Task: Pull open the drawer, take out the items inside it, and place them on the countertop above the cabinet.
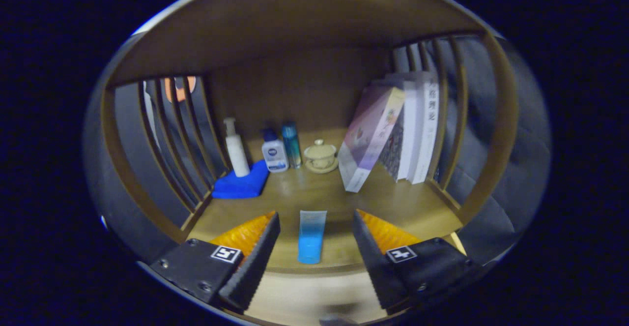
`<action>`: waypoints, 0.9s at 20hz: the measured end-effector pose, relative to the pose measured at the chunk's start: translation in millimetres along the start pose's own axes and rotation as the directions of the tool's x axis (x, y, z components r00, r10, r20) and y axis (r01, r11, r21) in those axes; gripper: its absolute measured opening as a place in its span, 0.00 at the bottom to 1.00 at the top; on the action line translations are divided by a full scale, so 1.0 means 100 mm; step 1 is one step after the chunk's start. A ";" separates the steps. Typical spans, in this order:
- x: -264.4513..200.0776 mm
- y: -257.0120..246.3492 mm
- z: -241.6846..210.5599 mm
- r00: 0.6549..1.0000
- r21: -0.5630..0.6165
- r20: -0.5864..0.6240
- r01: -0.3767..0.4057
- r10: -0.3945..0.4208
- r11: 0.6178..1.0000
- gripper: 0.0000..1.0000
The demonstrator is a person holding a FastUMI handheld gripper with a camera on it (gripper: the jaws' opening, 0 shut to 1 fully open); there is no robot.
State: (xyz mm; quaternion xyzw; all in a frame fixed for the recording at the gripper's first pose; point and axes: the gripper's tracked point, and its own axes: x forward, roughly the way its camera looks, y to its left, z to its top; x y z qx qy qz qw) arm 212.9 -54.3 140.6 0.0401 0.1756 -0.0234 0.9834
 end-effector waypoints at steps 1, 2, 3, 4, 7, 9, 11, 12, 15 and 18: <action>-0.15 -0.10 -0.01 1.000 -0.017 0.029 0.013 -0.012 1.000 0.96; -0.30 -0.12 0.00 0.998 -0.027 0.056 -0.002 0.003 1.000 0.99; -0.45 -0.16 -0.02 0.996 -0.024 0.087 -0.004 0.006 1.000 0.99; -0.61 -0.19 -0.06 0.993 -0.033 0.117 -0.006 0.010 0.999 0.98; -1.10 -0.36 -0.16 0.971 -0.044 0.239 0.019 -0.008 0.999 0.98; -1.31 -0.43 -0.35 0.959 -0.054 0.283 0.030 -0.014 0.998 0.99; -1.49 -0.51 -0.53 0.950 -0.055 0.312 0.049 -0.030 0.997 0.99; -1.59 -0.55 -0.63 0.943 -0.057 0.330 0.062 -0.039 0.996 0.99; -1.78 -0.51 -1.04 0.933 -0.082 0.358 0.072 -0.038 0.994 0.99; -1.83 -0.44 -1.56 0.937 -0.123 0.345 0.094 -0.046 0.988 0.99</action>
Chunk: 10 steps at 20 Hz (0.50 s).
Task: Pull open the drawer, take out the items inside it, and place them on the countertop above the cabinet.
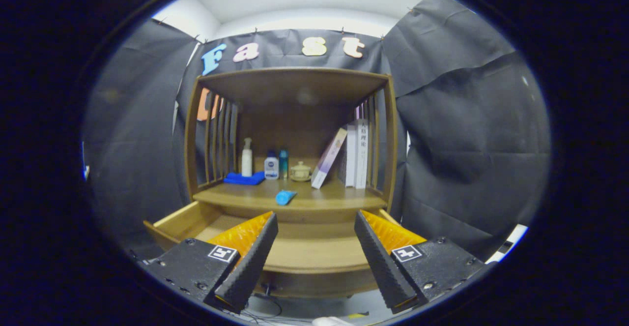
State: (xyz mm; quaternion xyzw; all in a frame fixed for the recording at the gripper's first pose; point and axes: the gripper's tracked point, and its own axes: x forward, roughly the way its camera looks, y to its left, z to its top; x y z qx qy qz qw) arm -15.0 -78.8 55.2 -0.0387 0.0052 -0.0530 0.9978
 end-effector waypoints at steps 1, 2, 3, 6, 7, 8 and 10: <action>-0.06 0.06 -0.11 1.000 -0.001 0.005 0.001 -0.001 1.000 0.99; -0.11 0.14 -0.26 1.000 -0.001 0.001 0.001 -0.001 1.000 0.99; -0.14 0.20 -0.39 1.000 -0.006 -0.010 -0.001 0.001 1.000 0.99; -0.23 0.44 -0.74 0.999 -0.003 -0.025 -0.026 0.026 1.000 0.99; -0.22 0.53 -0.84 0.999 -0.005 -0.034 -0.036 0.036 0.999 0.99; -0.20 0.58 -0.93 0.998 -0.014 -0.048 -0.036 0.035 0.999 0.99; -0.15 0.65 -1.14 0.995 -0.014 -0.088 -0.044 0.043 0.999 1.00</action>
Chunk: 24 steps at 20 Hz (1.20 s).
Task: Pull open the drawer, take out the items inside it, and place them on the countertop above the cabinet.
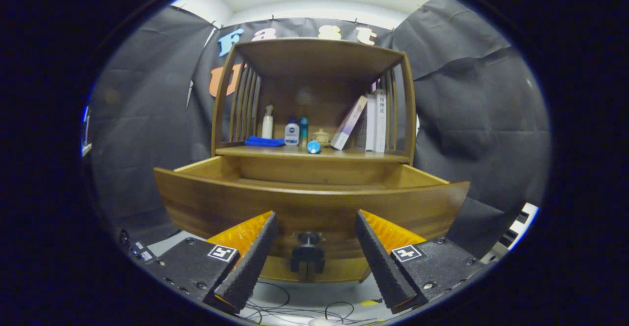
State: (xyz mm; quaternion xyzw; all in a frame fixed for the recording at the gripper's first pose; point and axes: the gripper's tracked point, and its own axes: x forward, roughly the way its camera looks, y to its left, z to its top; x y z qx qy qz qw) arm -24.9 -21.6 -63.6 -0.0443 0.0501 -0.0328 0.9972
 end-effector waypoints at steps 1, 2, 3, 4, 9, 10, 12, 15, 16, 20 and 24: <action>0.04 0.01 -0.07 1.000 0.011 -0.017 0.001 -0.001 1.000 1.00; 0.07 0.01 -0.12 1.000 0.021 -0.030 0.004 -0.003 1.000 1.00; 0.12 0.01 -0.14 0.999 0.023 -0.038 0.007 -0.006 1.000 1.00; 0.19 0.00 -0.15 0.999 0.021 -0.040 0.013 -0.012 1.000 1.00; 0.32 0.02 -0.19 0.999 0.030 -0.047 0.013 -0.011 0.999 0.99; 0.34 0.01 -0.18 0.999 0.019 -0.048 0.013 -0.012 1.000 0.99; 0.36 -0.02 -0.18 0.999 0.021 -0.047 0.006 -0.005 1.000 0.99; 0.37 0.00 -0.16 0.999 0.014 -0.050 -0.010 0.011 1.000 0.99; 0.40 -0.01 -0.15 0.999 0.009 -0.047 -0.010 0.010 1.000 0.99; 0.64 -0.06 -0.10 0.998 -0.007 -0.053 -0.015 0.014 1.000 0.99; 0.82 -0.03 -0.05 0.999 -0.006 -0.053 -0.009 0.009 1.000 0.99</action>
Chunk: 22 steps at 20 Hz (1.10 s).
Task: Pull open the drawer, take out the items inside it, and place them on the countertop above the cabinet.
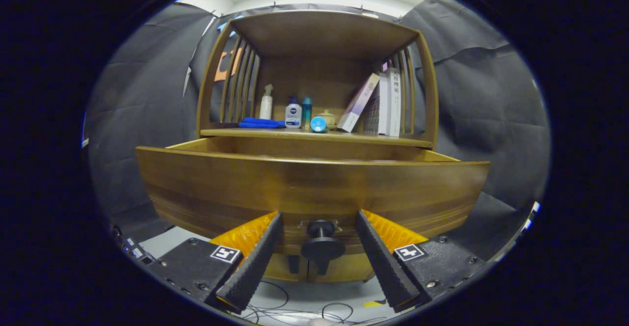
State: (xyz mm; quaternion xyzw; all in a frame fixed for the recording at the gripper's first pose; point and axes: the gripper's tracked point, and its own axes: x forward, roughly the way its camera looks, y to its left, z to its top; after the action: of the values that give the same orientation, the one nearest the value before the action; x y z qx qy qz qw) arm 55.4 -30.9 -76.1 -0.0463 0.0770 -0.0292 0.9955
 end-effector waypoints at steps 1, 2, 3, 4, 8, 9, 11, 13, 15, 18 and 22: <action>0.06 0.02 0.01 1.000 0.003 0.000 0.003 -0.003 1.000 0.99; 0.12 0.03 0.04 1.000 -0.001 0.004 0.009 -0.009 1.000 0.99; 0.18 0.04 0.08 1.000 -0.013 0.011 0.017 -0.017 1.000 0.99; 0.24 0.04 0.13 0.999 -0.030 0.022 0.024 -0.023 0.999 0.99; 0.49 0.09 0.16 1.000 0.028 -0.005 0.027 -0.027 0.999 0.99; 0.56 0.09 0.16 0.999 0.020 -0.013 0.031 -0.031 0.999 0.99; 0.71 0.11 0.21 0.999 0.027 -0.023 0.030 -0.030 0.999 0.99; 0.86 0.13 0.22 0.999 0.081 -0.048 0.022 -0.018 0.996 0.99; 0.99 0.13 0.24 0.999 0.109 -0.051 0.014 -0.008 0.994 0.99; 1.23 0.13 0.29 0.999 0.113 -0.041 0.012 -0.007 0.994 0.99; 1.45 0.14 0.30 0.999 0.133 -0.047 0.000 0.007 0.991 0.99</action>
State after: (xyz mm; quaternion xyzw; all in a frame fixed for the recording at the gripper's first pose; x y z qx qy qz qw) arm 203.9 -23.8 -70.0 0.0207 0.0986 -0.0335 0.9943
